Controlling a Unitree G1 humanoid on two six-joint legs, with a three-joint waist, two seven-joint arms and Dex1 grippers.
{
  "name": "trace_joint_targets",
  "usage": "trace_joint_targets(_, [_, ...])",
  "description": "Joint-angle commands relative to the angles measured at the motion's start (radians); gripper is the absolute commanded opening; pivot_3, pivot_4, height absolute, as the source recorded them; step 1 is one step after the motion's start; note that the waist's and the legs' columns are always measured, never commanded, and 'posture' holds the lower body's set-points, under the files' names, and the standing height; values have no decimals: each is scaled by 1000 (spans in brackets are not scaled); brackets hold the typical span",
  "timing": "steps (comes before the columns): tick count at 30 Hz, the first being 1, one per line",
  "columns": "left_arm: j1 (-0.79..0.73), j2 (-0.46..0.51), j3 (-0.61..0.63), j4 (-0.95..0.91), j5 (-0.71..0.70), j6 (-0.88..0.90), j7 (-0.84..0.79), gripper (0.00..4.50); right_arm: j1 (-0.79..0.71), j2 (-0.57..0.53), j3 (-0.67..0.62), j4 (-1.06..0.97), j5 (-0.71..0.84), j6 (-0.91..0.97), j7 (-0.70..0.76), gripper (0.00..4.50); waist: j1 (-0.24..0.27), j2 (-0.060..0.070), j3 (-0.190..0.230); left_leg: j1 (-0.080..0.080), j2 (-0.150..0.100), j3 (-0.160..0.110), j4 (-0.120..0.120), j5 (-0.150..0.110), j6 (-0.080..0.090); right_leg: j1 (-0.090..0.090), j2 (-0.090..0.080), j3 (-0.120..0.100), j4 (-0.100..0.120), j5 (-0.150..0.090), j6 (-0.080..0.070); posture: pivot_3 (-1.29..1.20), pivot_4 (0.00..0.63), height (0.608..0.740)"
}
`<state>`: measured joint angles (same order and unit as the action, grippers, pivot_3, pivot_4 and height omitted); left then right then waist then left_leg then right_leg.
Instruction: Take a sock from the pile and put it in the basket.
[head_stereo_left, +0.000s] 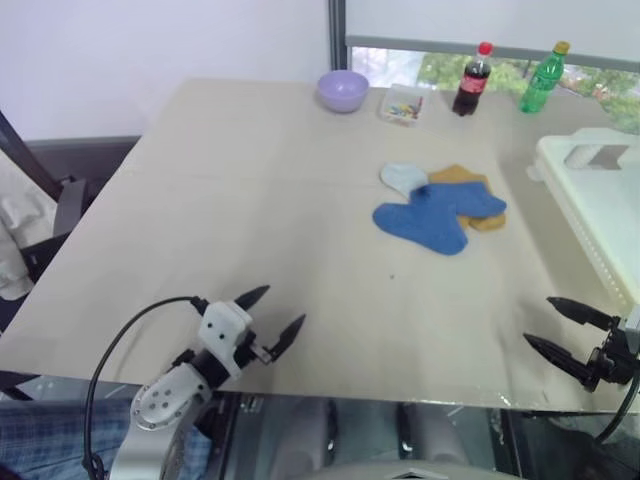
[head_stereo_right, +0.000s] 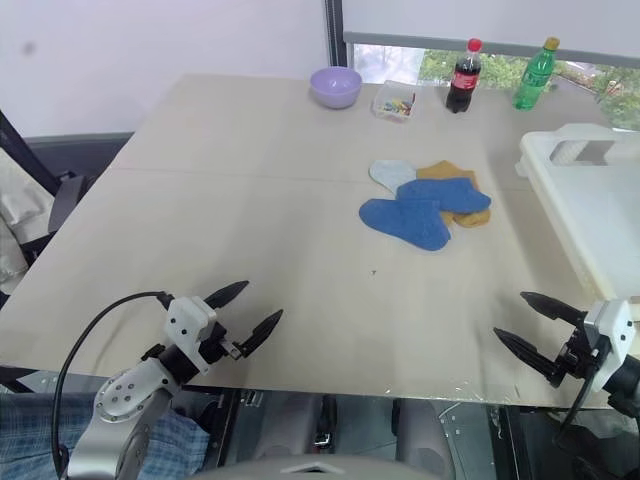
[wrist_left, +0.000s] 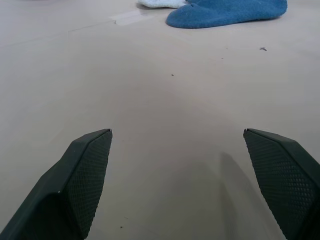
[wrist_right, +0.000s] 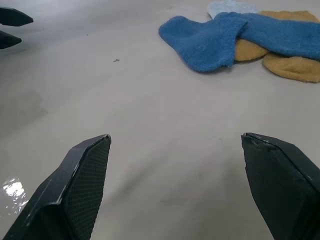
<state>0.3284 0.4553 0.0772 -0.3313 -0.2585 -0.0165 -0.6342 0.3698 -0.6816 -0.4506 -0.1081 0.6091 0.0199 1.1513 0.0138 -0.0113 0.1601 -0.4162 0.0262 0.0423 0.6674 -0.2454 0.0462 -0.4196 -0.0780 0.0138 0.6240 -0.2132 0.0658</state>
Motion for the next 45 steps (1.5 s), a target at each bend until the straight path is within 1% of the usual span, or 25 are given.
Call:
trace_joint_targets(1, [-2,14,11,-24,-10,-10,-12,4500,11,11,-32,-26,11,-15,-2,4273,0,0,0,0,0,0,0,0,0,0,0,0,0,0,0,0,150,730])
trace_joint_targets(6, [27,24,31,-27,-31,-19,-34,4500,11,27,-15,-14,-6,-31,0,4273,-1,0,0,0,0,0,0,0,0,0,0,0,0,0,0,0,150,730])
trace_joint_targets(11, [39,24,43,-45,-49,-8,-34,4500,1,21,-17,-4,-6,-26,6,4273,-1,0,0,0,0,0,0,0,0,0,0,0,0,0,0,0,150,730])
trace_joint_targets(18, [56,17,42,-44,-44,-25,-40,4500,0,21,-8,0,-14,-31,12,4273,0,0,0,0,0,0,0,0,0,0,0,0,0,0,0,0,150,730])
trace_joint_targets(26, [50,11,38,-29,-37,-40,-38,4500,-36,20,7,7,-24,-23,8,4273,0,0,0,1,0,1,0,0,0,0,0,1,1,0,0,0,150,730])
trace_joint_targets(28, [43,23,43,-29,-44,-43,-54,4500,-54,21,20,-2,-27,-15,-2,4273,0,0,0,0,0,1,0,0,0,0,0,0,1,0,0,0,150,730])
trace_joint_targets(32, [24,67,69,-33,-93,-8,-103,4500,-130,39,56,-18,-20,18,-52,4273,-2,0,0,1,0,1,0,0,0,0,0,1,2,1,-1,0,150,730])
trace_joint_targets(34, [14,102,90,-44,-158,29,-153,4500,-181,55,88,-20,-43,38,-101,4273,-2,0,0,1,0,1,1,0,0,0,1,1,2,1,-1,0,150,730])
trace_joint_targets(36, [-1,159,150,-63,-286,82,-236,4500,-290,85,157,-15,-74,136,-215,4273,-2,0,0,1,1,1,1,0,0,0,2,1,2,1,-1,0,150,730])
trace_joint_targets(38, [-20,200,193,-64,-347,114,-279,4500,-390,110,212,4,-96,214,-294,4273,-3,1,0,1,1,1,1,0,0,0,2,1,3,2,-3,0,150,730])
trace_joint_targets(42, [-45,237,226,-36,-383,133,-331,4500,-533,148,276,65,-165,290,-407,4273,-4,0,1,1,1,2,1,1,1,0,3,2,3,3,-4,0,150,730])
trace_joint_targets(45, [-62,252,242,-32,-408,157,-357,4500,-605,166,318,126,-233,301,-472,4273,0,0,1,0,0,3,1,0,1,0,3,2,2,3,-4,0,150,730])
